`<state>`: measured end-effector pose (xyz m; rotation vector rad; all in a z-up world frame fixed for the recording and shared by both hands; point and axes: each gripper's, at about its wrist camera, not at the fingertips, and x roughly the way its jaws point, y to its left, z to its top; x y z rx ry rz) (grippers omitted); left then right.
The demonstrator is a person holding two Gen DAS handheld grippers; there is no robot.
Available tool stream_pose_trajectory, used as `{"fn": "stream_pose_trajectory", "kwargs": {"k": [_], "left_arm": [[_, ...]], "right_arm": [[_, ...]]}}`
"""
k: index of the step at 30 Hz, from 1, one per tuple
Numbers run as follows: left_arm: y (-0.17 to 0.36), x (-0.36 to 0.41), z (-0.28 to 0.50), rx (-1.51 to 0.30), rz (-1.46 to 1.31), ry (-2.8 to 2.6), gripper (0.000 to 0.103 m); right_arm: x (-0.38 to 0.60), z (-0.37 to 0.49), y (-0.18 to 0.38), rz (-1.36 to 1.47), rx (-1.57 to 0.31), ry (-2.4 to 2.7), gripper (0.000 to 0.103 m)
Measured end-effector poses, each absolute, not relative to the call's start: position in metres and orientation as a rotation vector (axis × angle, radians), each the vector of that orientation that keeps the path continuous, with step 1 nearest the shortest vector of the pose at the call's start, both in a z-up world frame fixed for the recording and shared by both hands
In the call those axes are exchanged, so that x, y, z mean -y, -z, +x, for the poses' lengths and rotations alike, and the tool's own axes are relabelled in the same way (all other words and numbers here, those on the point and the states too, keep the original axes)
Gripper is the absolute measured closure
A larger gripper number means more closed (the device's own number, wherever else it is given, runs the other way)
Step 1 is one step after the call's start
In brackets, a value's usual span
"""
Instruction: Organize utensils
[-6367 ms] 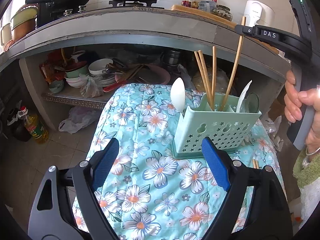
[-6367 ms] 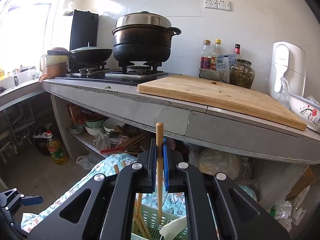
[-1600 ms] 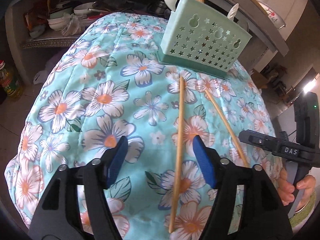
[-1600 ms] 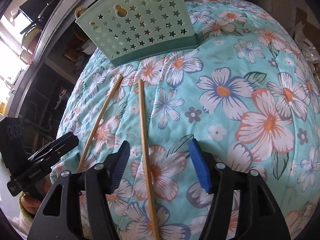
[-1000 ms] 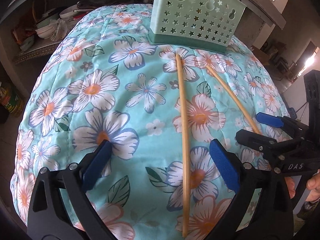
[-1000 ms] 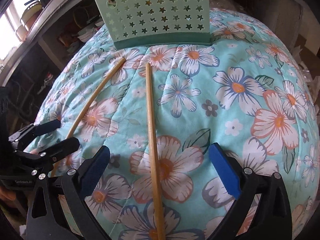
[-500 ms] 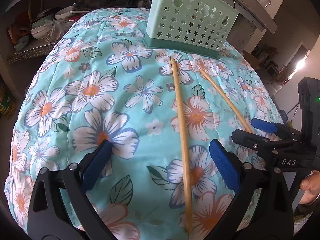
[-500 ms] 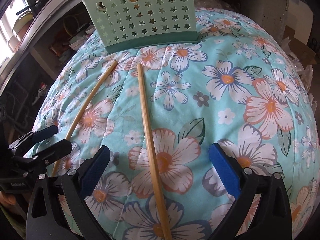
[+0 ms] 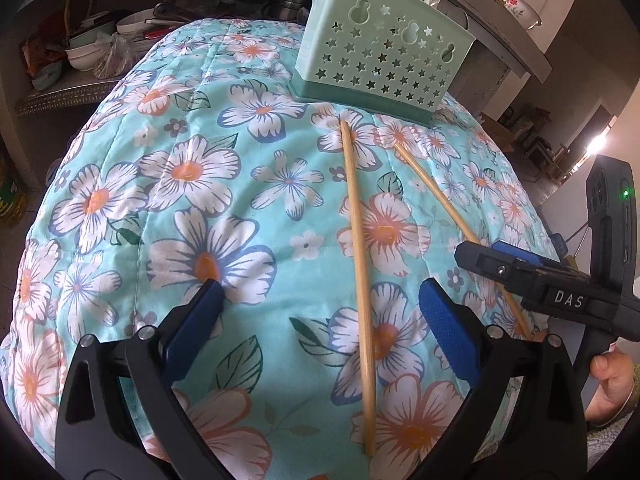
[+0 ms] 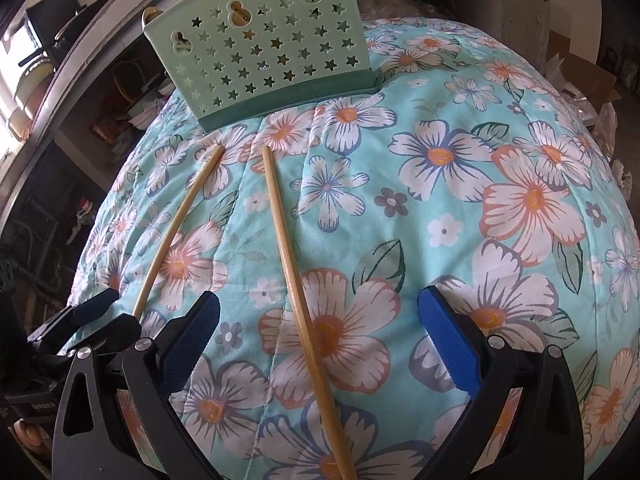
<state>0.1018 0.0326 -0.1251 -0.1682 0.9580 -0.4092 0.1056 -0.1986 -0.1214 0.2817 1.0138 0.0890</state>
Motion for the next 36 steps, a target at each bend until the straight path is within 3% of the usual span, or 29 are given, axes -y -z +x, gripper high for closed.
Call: {"fn": "stream_pose_trajectory", "kwargs": {"k": [21, 29, 36], "left_arm": [[0.125, -0.05, 0.099, -0.961, -0.293, 0.455, 0.008], [0.126, -0.037, 0.088, -0.934, -0.156, 0.441, 0.008], [0.099, -0.051, 0.081, -0.868, -0.194, 0.391, 0.008]], "right_arm": [[0.201, 0.097, 0.121, 0.288, -0.997, -0.111, 0.006], [0.21, 0.092, 0.121, 0.314, -0.97, -0.176, 0.006], [0.217, 0.098, 0.107, 0.344, -1.022, -0.229, 0.006]]}}
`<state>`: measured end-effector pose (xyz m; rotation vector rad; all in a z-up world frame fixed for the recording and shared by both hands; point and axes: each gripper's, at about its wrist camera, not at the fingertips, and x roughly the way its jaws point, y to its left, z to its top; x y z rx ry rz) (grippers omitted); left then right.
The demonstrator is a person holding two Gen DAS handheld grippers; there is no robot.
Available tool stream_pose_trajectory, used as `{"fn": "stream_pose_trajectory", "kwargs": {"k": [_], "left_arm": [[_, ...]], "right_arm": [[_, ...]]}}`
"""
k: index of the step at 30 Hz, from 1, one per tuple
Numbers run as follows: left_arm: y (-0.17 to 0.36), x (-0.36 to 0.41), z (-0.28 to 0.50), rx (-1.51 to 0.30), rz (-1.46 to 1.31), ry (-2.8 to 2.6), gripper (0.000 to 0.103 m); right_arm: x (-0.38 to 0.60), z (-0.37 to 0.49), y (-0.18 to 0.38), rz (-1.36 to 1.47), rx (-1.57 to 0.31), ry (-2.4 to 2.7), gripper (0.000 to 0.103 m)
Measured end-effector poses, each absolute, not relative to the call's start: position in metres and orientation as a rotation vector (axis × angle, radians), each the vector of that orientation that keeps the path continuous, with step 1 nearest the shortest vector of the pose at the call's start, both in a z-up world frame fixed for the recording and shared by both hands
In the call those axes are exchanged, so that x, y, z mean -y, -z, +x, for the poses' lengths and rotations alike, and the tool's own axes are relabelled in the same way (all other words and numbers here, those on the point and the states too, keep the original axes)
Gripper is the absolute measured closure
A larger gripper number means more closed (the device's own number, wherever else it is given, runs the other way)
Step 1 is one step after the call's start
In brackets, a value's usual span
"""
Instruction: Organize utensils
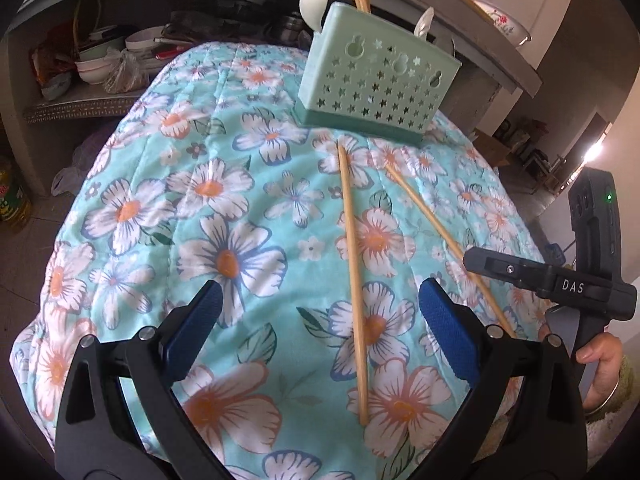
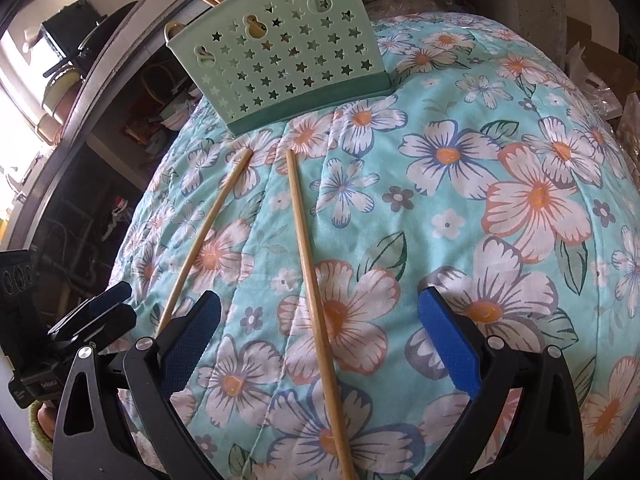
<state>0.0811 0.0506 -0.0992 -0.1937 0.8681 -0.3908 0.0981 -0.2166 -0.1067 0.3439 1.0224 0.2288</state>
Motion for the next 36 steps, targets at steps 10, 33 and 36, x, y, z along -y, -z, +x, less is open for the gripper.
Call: {"fn": "stream_pose_trajectory", "kwargs": {"k": [10, 33, 36], "left_arm": [[0.056, -0.063, 0.12, -0.788, -0.157, 0.375, 0.008], [0.099, 0.014, 0.225, -1.02, -0.138, 0.578, 0.076], [0.106, 0.017, 0.233, -1.052, -0.138, 0.566, 0.078]], "right_arm": [[0.217, 0.12, 0.043, 0.242, -0.888, -0.265, 0.018], [0.176, 0.193, 0.096, 0.146, -1.092, -0.353, 0.071], [0.175, 0.196, 0.102, 0.146, -1.105, -0.36, 0.073]]}}
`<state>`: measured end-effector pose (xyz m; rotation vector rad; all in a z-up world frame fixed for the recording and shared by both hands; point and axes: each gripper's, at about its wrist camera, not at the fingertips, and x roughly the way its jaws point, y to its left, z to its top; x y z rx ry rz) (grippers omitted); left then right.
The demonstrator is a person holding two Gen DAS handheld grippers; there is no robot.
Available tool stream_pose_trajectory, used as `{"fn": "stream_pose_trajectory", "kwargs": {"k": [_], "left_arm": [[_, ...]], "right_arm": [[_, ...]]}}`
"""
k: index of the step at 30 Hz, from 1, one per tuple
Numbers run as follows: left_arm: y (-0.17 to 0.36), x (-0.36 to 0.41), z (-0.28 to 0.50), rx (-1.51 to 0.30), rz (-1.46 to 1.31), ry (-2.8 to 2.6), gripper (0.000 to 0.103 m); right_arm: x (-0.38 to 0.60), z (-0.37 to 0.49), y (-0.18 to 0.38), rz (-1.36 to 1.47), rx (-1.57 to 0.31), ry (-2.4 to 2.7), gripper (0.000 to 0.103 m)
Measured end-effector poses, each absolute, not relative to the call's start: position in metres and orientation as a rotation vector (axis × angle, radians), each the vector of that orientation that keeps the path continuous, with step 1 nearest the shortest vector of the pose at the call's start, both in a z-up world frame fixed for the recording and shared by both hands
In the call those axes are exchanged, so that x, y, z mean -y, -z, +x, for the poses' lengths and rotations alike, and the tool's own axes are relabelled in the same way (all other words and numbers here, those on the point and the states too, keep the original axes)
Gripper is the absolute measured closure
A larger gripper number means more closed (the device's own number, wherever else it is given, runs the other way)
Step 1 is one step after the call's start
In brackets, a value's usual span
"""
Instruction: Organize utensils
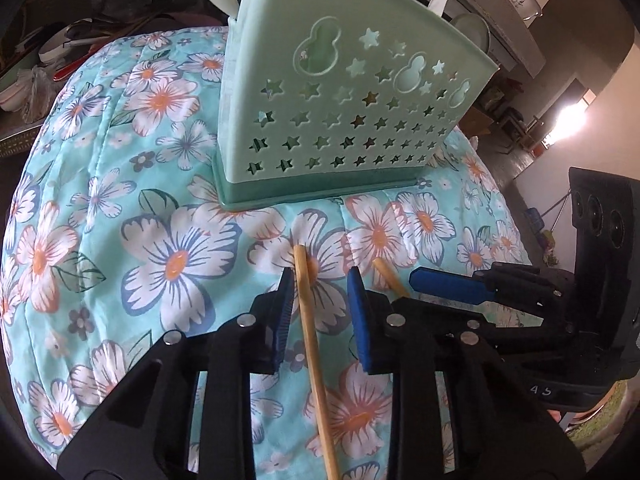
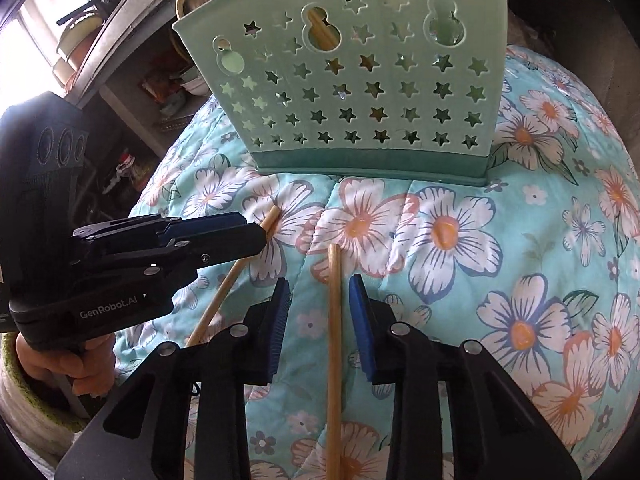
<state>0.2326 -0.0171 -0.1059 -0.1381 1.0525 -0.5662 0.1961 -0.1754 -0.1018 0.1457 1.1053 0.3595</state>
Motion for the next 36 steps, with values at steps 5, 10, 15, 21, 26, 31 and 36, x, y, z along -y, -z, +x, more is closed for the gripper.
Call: {"fn": "stream_pose_trajectory", "kwargs": {"k": [5, 10, 15, 21, 26, 31, 36], "left_arm": [[0.119, 0.024, 0.239, -1.101, -0.118, 0.534, 0.082], [0.125, 0.039, 0.238, -1.106, -0.053, 0.496, 0.083], [0.126, 0.062, 0.233, -1.072, 0.061, 0.431, 0.093], [0.123, 0.072, 0.229, -1.041, 0.083, 0.396, 0.097], [0.1, 0.074, 0.219, -1.0, 0.077, 0.396, 0.097], [0.071, 0.072, 0.206, -0.937, 0.065, 0.41, 0.097], [0.037, 0.059, 0.189, -0.869, 0.025, 0.435, 0.097]], "right_arm": [[0.174, 0.202, 0.112, 0.142, -1.121, -0.356, 0.078], [0.176, 0.206, 0.116, 0.146, -1.12, -0.35, 0.085], [0.184, 0.209, 0.118, 0.191, -1.115, -0.349, 0.096], [0.196, 0.202, 0.111, 0.263, -1.1, -0.361, 0.096], [0.209, 0.193, 0.098, 0.298, -1.067, -0.356, 0.096], [0.221, 0.181, 0.076, 0.314, -1.014, -0.351, 0.096], [0.231, 0.166, 0.046, 0.319, -0.936, -0.353, 0.096]]}}
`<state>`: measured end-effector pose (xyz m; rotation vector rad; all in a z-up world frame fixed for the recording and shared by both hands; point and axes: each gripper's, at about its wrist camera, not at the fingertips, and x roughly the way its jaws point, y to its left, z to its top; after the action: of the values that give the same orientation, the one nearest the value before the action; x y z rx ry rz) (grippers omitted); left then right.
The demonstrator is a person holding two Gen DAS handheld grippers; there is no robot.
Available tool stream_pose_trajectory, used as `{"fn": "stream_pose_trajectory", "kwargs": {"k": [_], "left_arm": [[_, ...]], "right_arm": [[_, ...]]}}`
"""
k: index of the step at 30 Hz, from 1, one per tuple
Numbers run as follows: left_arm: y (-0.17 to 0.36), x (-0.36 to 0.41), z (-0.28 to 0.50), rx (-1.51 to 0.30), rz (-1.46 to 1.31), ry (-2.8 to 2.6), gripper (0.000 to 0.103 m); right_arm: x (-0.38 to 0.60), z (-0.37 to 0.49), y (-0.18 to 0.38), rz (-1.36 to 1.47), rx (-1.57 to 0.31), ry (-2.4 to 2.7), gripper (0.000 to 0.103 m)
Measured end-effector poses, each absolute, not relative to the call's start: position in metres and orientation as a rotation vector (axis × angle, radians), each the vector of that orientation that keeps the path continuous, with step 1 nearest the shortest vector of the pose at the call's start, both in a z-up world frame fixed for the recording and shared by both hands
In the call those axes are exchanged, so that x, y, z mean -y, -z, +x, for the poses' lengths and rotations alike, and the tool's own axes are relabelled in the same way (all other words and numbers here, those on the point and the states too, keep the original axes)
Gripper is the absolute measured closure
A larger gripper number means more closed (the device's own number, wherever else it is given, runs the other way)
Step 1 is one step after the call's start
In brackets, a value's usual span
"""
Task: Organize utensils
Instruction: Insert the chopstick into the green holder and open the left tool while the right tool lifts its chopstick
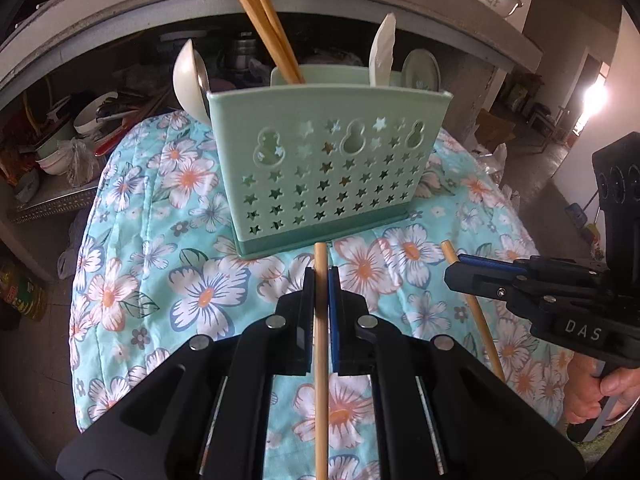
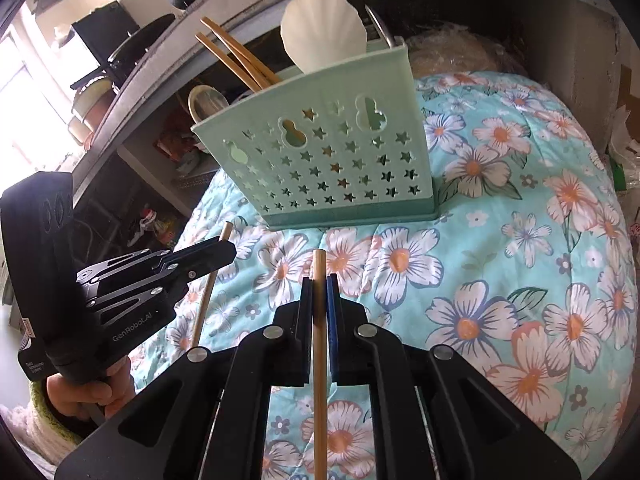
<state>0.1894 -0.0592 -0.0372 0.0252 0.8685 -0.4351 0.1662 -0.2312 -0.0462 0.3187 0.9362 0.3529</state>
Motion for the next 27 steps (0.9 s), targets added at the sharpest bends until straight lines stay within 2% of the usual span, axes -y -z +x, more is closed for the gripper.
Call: {"fn": "stream_pose_trajectory", "kwargs": {"k": [13, 27], "left_arm": [[-0.066, 0.028, 0.148, -0.662, -0.012, 0.492, 0.097], [-0.197, 0.045, 0.154, -0.329, -0.009, 0.454, 0.097]], "right_arm": [[0.253, 0.13, -0.024, 0.376, -0.736, -0.42, 0.096], [0.285, 0.133, -0.03, 0.424, -0.695, -0.479, 0.096]]}}
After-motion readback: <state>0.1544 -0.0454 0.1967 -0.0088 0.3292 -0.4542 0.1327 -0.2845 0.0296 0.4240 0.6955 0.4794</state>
